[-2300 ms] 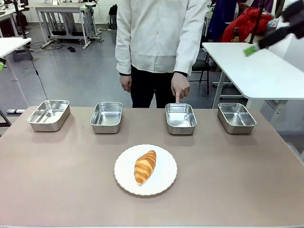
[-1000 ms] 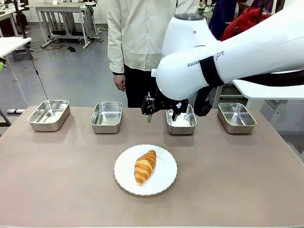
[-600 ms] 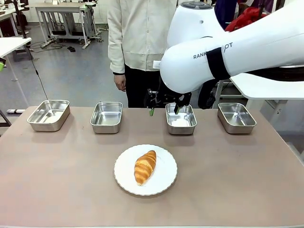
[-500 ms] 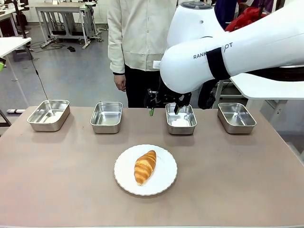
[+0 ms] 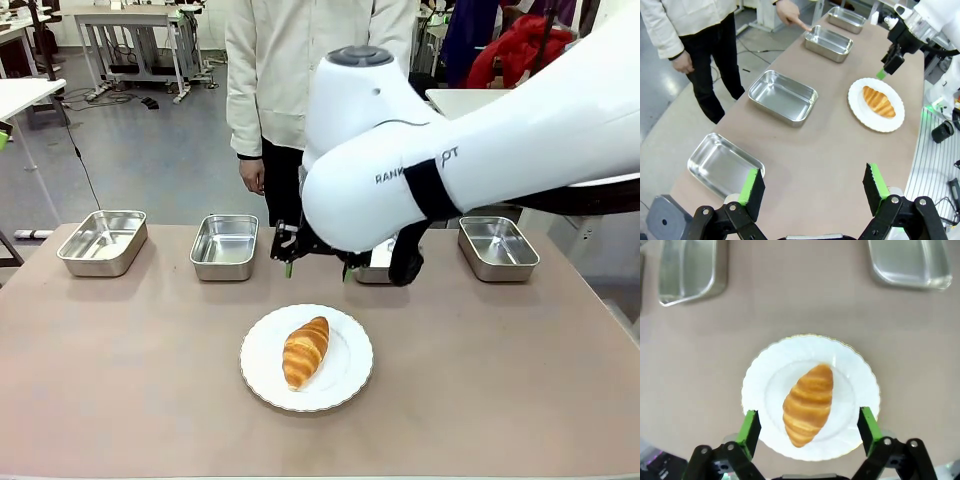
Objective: Place the bread in the container.
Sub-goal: Place the Butter Roll into the Airtight Container indicated by the human.
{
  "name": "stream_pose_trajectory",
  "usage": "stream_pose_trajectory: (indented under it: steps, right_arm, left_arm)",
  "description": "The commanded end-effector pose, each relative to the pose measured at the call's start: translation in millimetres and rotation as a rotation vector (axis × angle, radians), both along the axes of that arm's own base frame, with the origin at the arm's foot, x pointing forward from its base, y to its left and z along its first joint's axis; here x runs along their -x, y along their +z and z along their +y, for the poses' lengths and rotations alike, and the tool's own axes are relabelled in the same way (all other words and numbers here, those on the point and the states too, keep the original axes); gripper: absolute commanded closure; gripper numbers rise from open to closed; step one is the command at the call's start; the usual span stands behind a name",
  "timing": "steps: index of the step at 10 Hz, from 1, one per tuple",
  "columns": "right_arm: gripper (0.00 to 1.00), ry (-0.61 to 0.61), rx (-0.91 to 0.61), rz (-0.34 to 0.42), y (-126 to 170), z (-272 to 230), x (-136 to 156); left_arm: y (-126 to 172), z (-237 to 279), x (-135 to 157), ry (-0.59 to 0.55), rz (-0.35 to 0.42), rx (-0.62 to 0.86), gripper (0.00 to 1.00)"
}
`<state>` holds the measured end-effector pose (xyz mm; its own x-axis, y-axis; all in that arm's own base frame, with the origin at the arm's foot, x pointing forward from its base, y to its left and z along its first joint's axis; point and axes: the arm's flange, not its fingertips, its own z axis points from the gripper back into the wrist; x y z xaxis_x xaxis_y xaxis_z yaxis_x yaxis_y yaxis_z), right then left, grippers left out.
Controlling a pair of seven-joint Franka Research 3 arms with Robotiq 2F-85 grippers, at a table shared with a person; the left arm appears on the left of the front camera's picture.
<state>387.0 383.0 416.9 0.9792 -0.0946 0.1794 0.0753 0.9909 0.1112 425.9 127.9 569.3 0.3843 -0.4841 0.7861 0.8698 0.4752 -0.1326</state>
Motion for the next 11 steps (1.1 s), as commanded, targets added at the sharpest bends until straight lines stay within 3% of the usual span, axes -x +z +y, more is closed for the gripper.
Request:
stream_pose_trajectory:
  steps: [1,11]
  right_arm:
    - [0.00,-0.102,0.018,0.013,-13,20,10]
    - [0.00,-0.198,-0.026,0.188,-91,24,25]
  left_arm:
    - [2,0,2,-0.013,-0.016,0.017,0.00]
    - [2,0,2,-0.013,-0.016,0.017,0.00]
